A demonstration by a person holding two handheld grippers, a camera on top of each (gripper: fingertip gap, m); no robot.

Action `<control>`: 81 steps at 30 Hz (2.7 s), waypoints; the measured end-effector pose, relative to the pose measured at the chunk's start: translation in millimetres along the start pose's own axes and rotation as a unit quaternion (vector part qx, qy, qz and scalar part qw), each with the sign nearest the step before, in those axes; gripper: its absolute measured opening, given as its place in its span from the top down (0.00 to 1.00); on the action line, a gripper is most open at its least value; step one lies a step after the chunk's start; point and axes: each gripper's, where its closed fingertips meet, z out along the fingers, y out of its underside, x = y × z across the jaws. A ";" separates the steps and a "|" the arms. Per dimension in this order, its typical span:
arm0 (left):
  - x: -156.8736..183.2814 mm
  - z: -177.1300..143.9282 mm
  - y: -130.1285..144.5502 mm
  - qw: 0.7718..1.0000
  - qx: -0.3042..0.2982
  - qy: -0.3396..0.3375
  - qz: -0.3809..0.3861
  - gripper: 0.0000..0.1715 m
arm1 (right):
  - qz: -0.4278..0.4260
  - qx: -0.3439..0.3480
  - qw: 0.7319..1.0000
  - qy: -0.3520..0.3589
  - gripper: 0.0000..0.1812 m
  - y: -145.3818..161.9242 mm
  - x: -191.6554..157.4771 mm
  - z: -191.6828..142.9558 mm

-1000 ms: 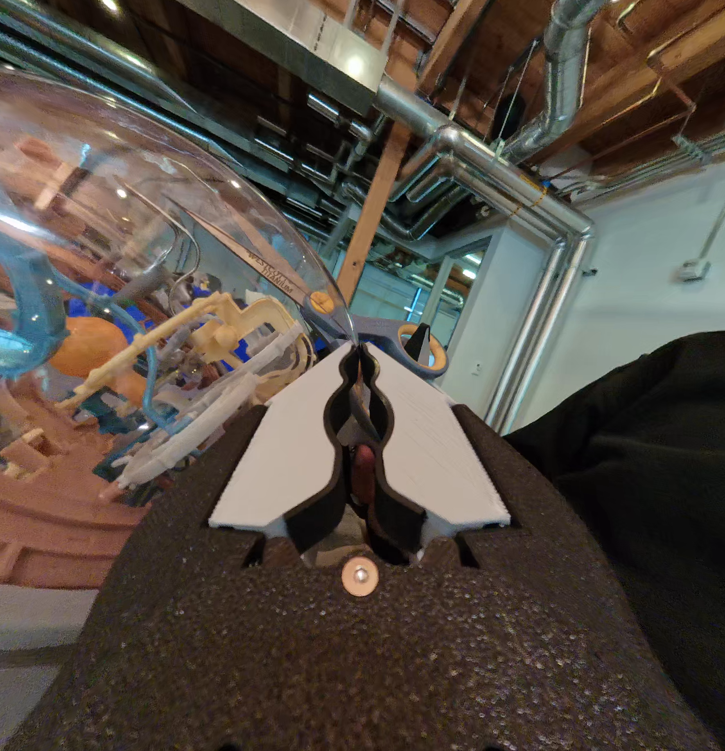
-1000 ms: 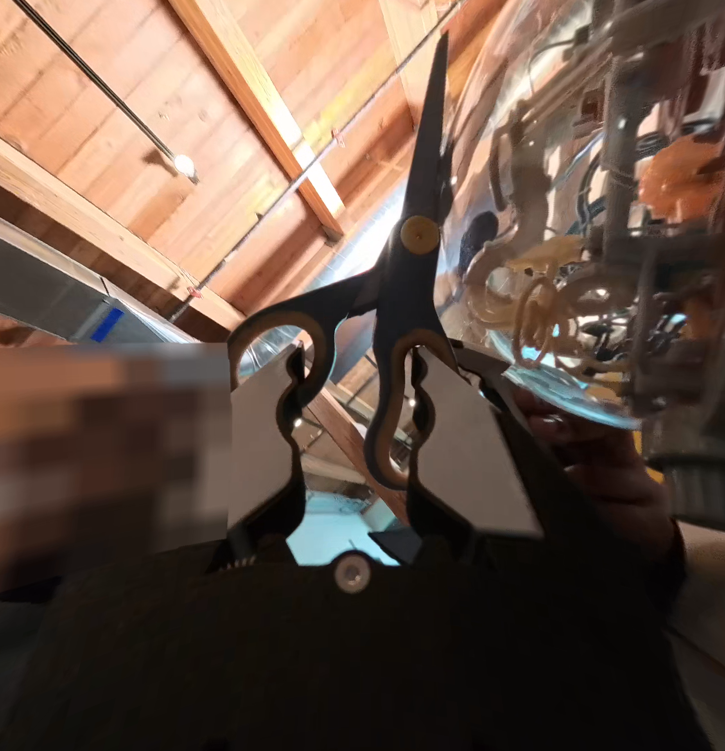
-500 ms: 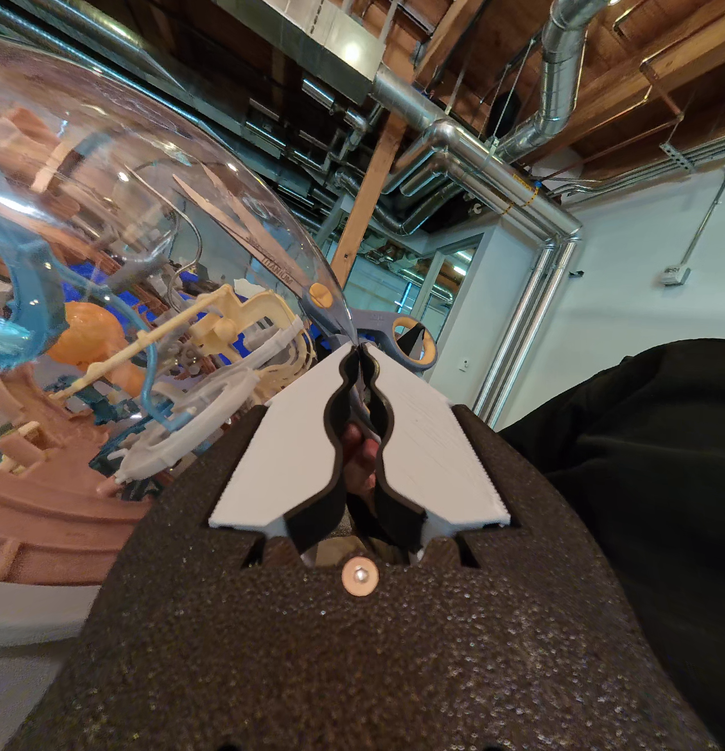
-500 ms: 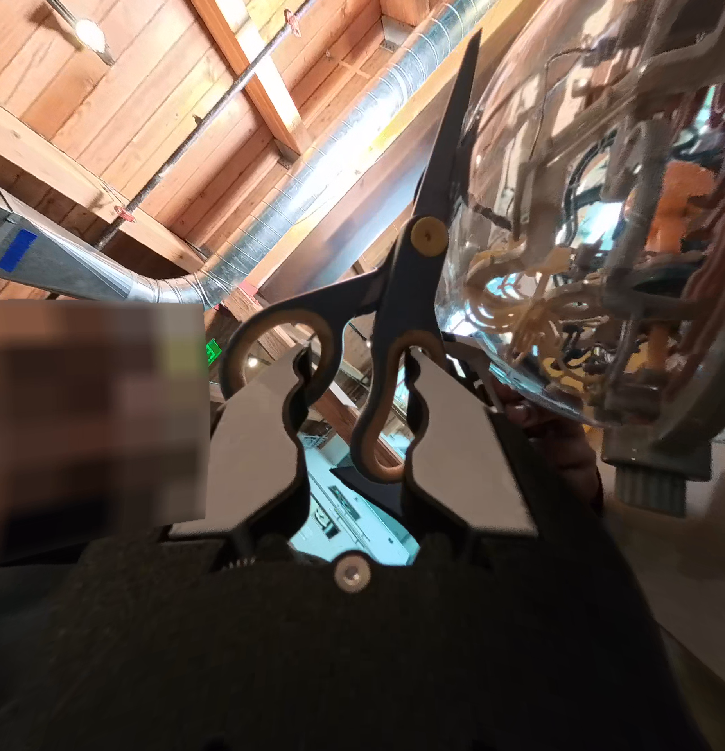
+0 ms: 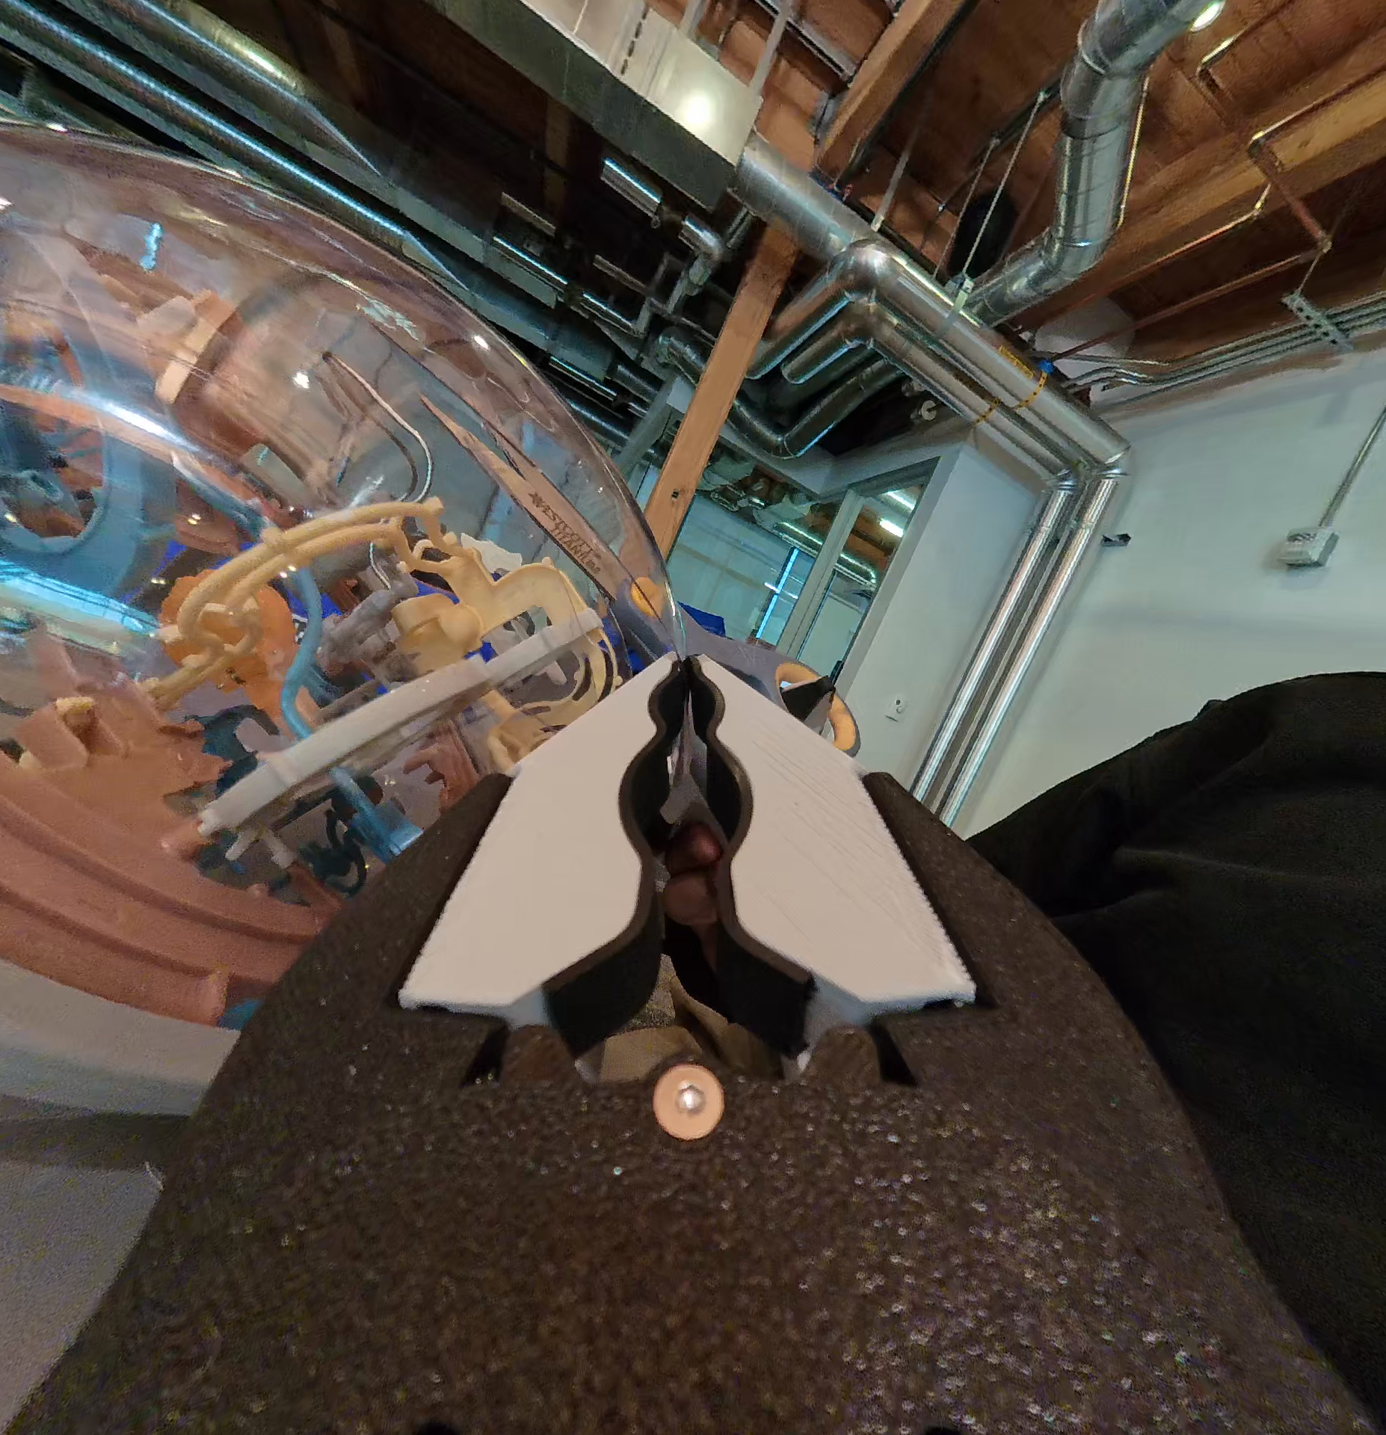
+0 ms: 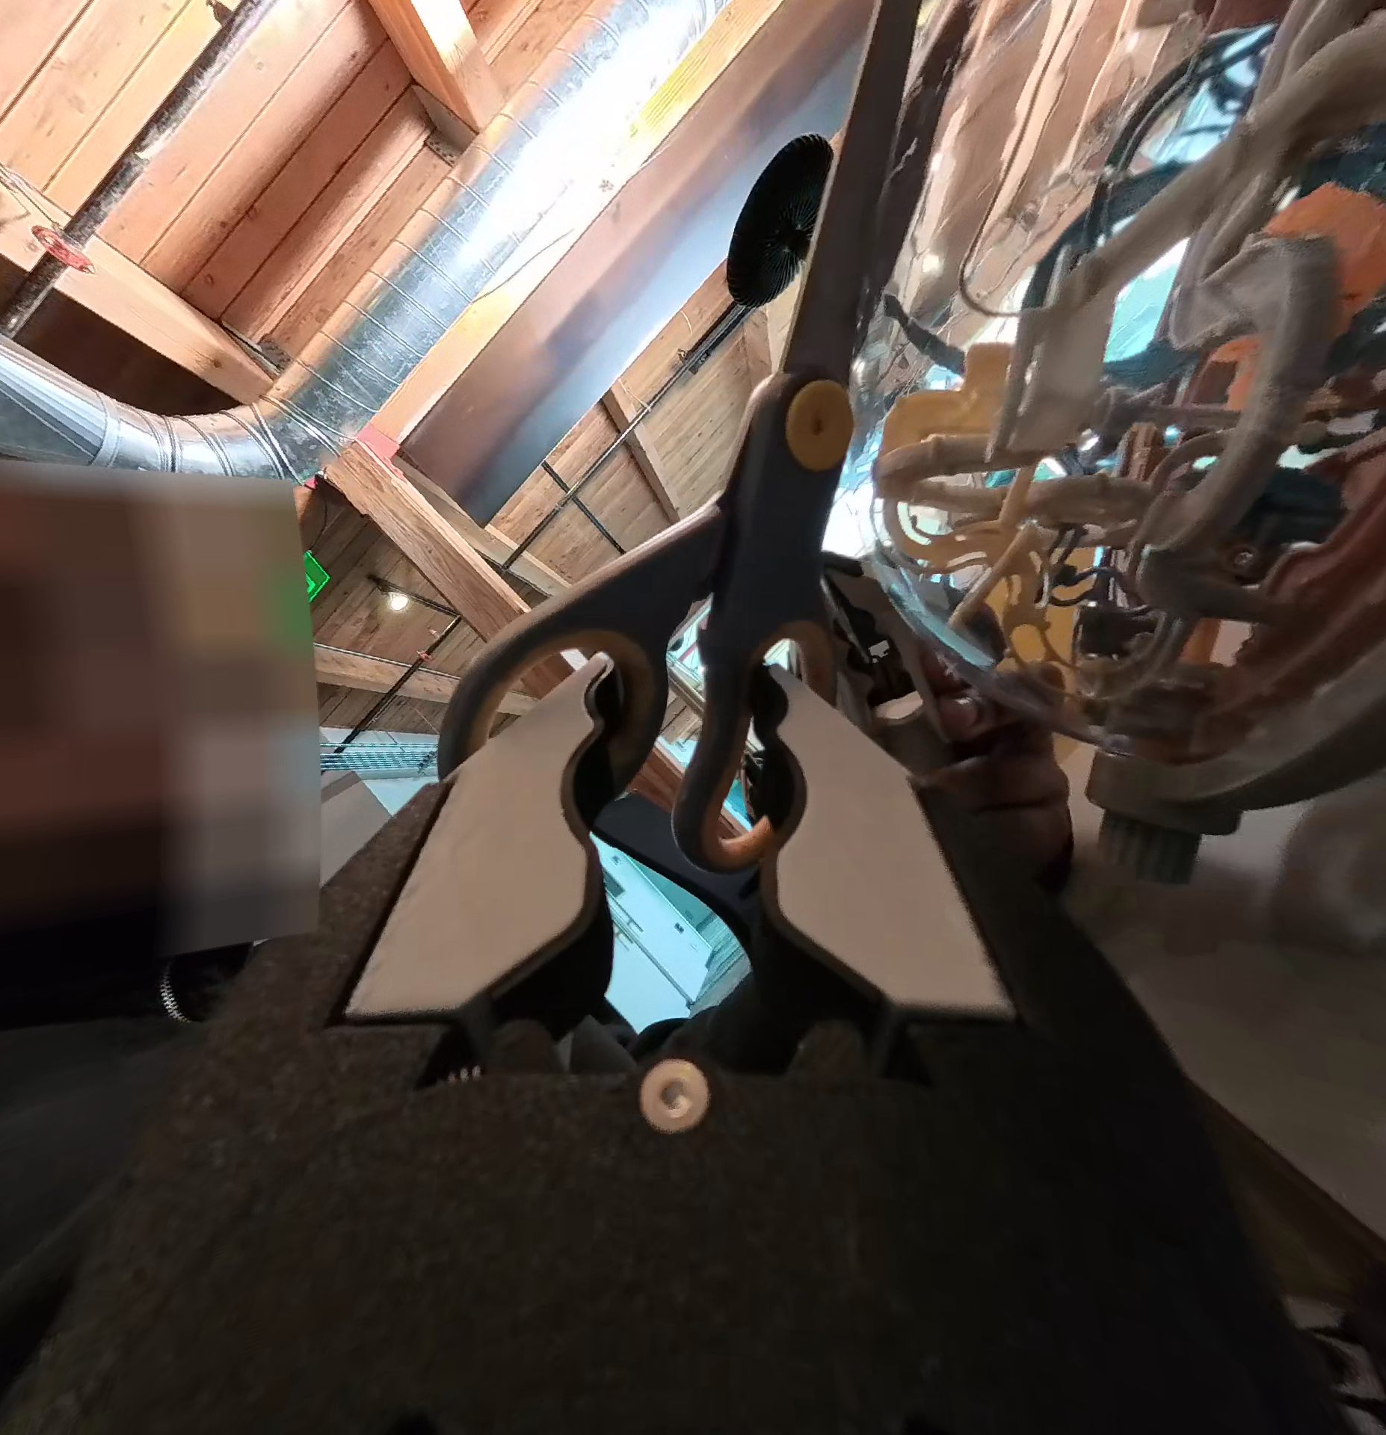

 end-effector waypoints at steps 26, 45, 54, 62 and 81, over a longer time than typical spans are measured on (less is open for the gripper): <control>9.7 -2.1 2.0 0.998 -0.009 0.048 -0.051 1.00 | 0.001 -0.047 0.997 -0.054 0.80 -21.4 -10.9 -30.7; 23.8 1.1 12.1 0.994 -0.038 0.088 -0.059 1.00 | 0.057 -0.059 0.992 -0.100 0.77 -7.3 -27.9 -10.8; 18.8 1.5 11.3 0.995 -0.034 0.075 -0.060 1.00 | 0.099 -0.072 0.988 -0.092 0.77 -12.3 -23.5 -18.2; 17.2 1.6 10.5 0.995 -0.030 0.070 -0.060 1.00 | 0.062 -0.087 0.992 -0.061 0.78 -15.1 -22.4 -21.3; 7.0 0.7 5.0 0.997 -0.013 0.047 -0.064 1.00 | 0.016 -0.101 0.994 -0.028 0.80 -27.4 -24.7 -33.7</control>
